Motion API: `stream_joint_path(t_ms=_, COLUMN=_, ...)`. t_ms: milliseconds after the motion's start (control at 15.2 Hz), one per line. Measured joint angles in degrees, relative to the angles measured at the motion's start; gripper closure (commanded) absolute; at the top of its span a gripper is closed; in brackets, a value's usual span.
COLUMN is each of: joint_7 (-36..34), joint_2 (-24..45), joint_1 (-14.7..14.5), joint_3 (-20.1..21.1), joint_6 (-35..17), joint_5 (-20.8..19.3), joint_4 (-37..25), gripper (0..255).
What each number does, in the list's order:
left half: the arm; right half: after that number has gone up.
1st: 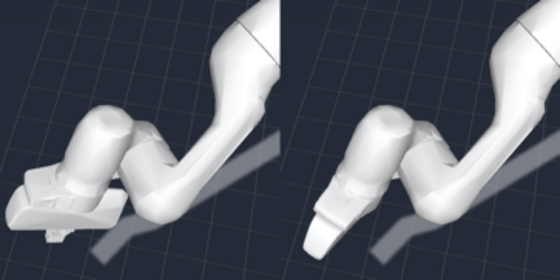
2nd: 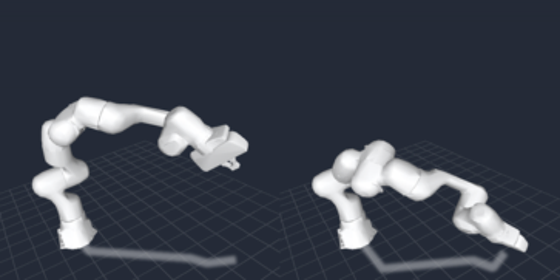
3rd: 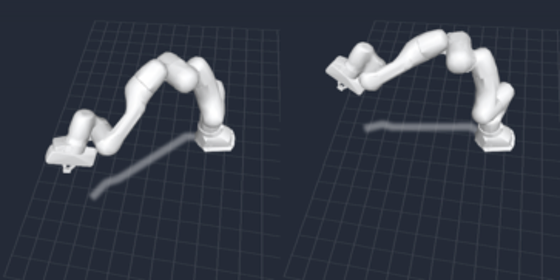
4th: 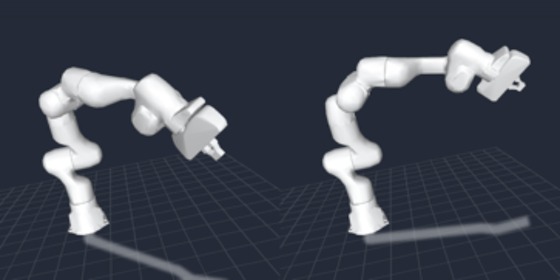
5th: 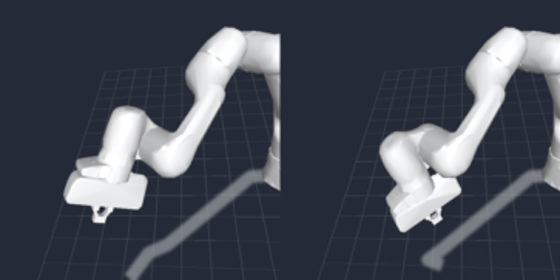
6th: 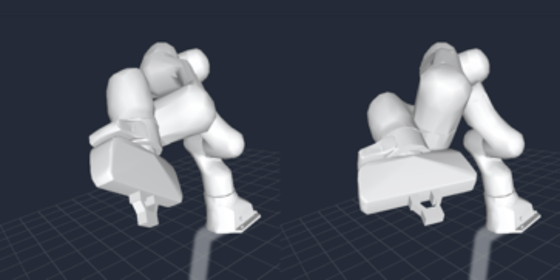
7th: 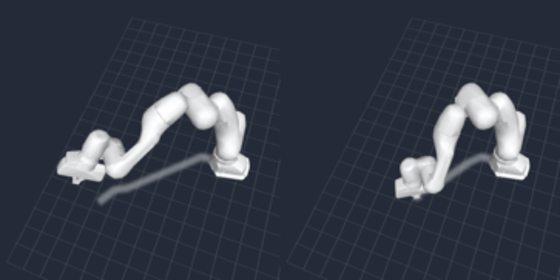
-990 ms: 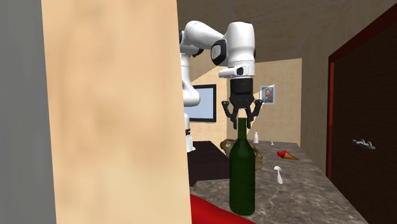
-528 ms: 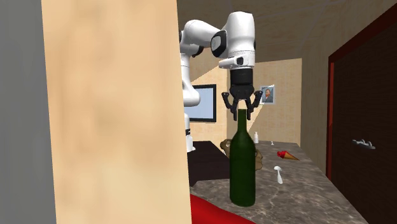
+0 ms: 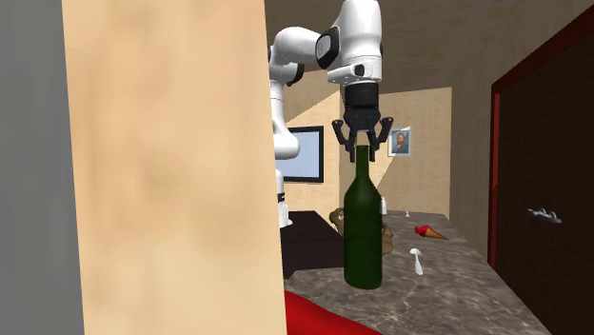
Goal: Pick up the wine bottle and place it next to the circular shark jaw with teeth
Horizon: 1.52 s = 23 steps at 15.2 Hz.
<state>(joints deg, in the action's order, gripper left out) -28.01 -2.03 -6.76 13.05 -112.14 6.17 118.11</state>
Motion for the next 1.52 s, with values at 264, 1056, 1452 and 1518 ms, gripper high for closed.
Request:
stream_joint_path(t_ms=264, joint_7=-0.2, joint_2=-0.8, joint_1=0.0, joint_3=-0.1, joint_6=3.2, joint_5=0.0, joint_4=-2.4, gripper=255)
stream_joint_path(t_ms=1056, joint_7=-0.6, joint_2=-2.2, joint_1=0.2, joint_3=-0.3, joint_6=12.1, joint_5=0.1, joint_4=-10.0, gripper=255)
stream_joint_path(t_ms=1452, joint_7=-1.1, joint_2=-2.0, joint_1=0.3, joint_3=-0.4, joint_6=16.8, joint_5=-0.1, joint_4=-14.9, gripper=255)
stream_joint_path(t_ms=1518, joint_7=-1.1, joint_2=-1.9, joint_1=0.3, joint_3=-0.4, joint_6=17.5, joint_5=-0.1, joint_4=-15.7, gripper=255)
